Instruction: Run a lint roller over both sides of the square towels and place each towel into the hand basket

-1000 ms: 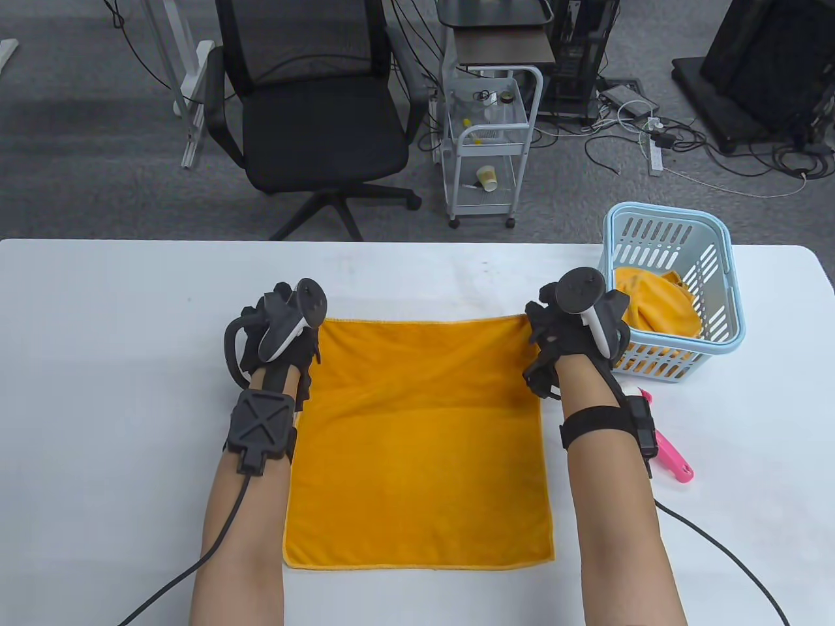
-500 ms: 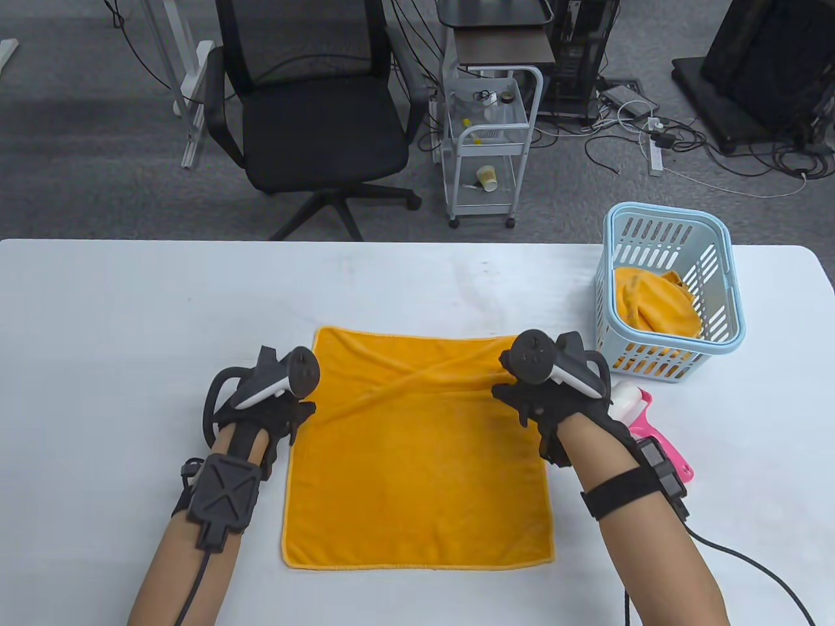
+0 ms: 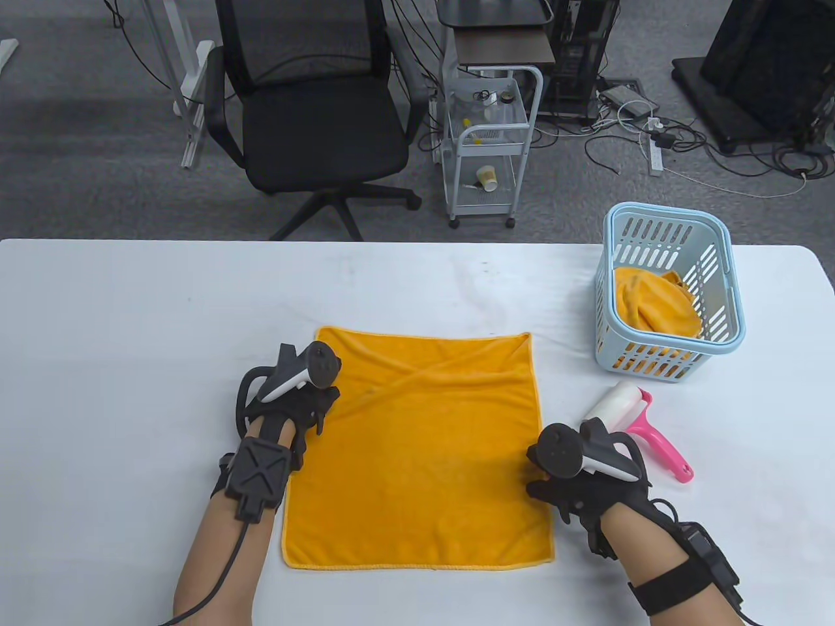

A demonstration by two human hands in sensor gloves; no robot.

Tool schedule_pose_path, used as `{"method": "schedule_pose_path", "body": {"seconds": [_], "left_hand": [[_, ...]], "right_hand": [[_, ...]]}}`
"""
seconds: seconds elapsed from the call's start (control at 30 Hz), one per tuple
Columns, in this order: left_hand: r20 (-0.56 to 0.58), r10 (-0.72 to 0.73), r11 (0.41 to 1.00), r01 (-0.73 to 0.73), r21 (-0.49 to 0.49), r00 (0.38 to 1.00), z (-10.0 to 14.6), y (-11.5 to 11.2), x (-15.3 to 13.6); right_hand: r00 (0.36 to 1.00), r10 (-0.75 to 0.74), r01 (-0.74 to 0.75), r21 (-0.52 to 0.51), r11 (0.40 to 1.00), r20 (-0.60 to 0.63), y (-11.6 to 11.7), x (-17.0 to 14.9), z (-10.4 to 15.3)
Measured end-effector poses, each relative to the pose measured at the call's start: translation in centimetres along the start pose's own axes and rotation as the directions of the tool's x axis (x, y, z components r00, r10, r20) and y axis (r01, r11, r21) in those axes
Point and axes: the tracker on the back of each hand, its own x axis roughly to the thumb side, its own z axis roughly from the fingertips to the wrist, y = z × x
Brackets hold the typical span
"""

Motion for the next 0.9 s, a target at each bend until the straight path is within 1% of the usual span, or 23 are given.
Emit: {"method": "schedule_pose_path", "body": {"seconds": [0.07,0.1,0.13,0.17,0.23,0.33,0.4,0.47,0.5,0.57,0.63,0.67,0.73,0.77,0.83,0.87,0.9], "left_hand": [[-0.014,-0.012,1.0,0.012,0.006,1.0,-0.5,0.2,0.1],[-0.021,-0.027,0.999,0.028,0.017,0.999,-0.6,0.4,0.1],[-0.025,-0.032,0.999,0.033,0.025,0.999,-0.7,0.5,0.1],[-0.044,-0.033,0.999,0.034,0.028,0.998,-0.7,0.6,0.0],[-0.078,-0.04,0.999,0.041,0.021,0.996,-0.7,0.6,-0.4],[-0.08,-0.004,1.0,0.004,0.003,0.997,-0.5,0.4,-0.9],[-0.05,0.02,1.0,-0.019,0.007,0.999,0.3,0.4,-1.2],[-0.033,0.019,1.0,-0.02,-0.019,0.999,1.9,0.6,-1.1],[-0.022,0.009,1.0,-0.009,-0.017,1.0,2.6,0.7,-1.0],[0.023,-0.049,0.999,0.049,-0.018,0.999,4.8,0.9,-0.7],[0.064,-0.104,0.994,0.106,-0.031,0.993,7.4,0.6,-0.4],[0.087,-0.132,0.989,0.137,-0.053,0.987,8.8,0.3,-0.4],[0.123,-0.137,0.985,0.148,-0.085,0.983,10.9,-0.5,-0.4],[0.133,-0.132,0.985,0.145,-0.097,0.982,11.5,-0.9,-0.4],[0.156,-0.117,0.979,0.14,-0.15,0.981,13.2,-2.1,-0.4],[0.16,-0.121,0.976,0.147,-0.163,0.98,13.6,-2.5,-0.4],[0.164,-0.139,0.969,0.168,-0.183,0.977,14.1,-3.0,-0.3]], "right_hand": [[1.0,-0.026,0.026,-0.018,1.0,0.006,-0.1,-0.3,0.2],[1.0,-0.023,0.023,0.004,1.0,0.006,0.0,-0.4,0.2],[1.0,-0.022,0.022,0.001,1.0,0.007,0.0,-0.4,0.2],[1.0,-0.022,0.022,-0.014,1.0,0.006,0.0,-0.4,0.2],[1.0,-0.02,0.02,-0.007,1.0,0.004,-0.1,-0.4,0.2],[1.0,-0.025,0.025,-0.007,1.0,0.002,0.0,-0.5,0.2],[1.0,-0.009,0.009,-0.031,0.999,0.013,-0.1,-0.5,0.5],[1.0,-0.028,0.027,-0.087,0.996,-0.002,-0.8,-0.9,0.9],[0.999,-0.038,0.036,-0.11,0.993,-0.013,-1.2,-1.1,1.1],[0.998,-0.043,0.033,-0.192,0.981,-0.048,-2.3,-1.8,1.8],[0.993,-0.03,0.001,-0.247,0.969,-0.115,-3.2,-2.7,2.5],[0.989,-0.017,-0.022,-0.258,0.966,-0.148,-3.6,-3.3,2.8],[0.976,-0.009,-0.049,-0.257,0.965,-0.219,-3.9,-4.4,3.2],[0.974,-0.007,-0.053,-0.254,0.966,-0.228,-3.9,-4.6,3.3],[0.952,-0.009,-0.066,-0.235,0.97,-0.305,-4.1,-6.0,3.7],[0.949,-0.008,-0.069,-0.231,0.97,-0.316,-4.1,-6.3,3.7],[0.933,-0.001,-0.081,-0.214,0.974,-0.359,-4.2,-6.9,3.8]]}}
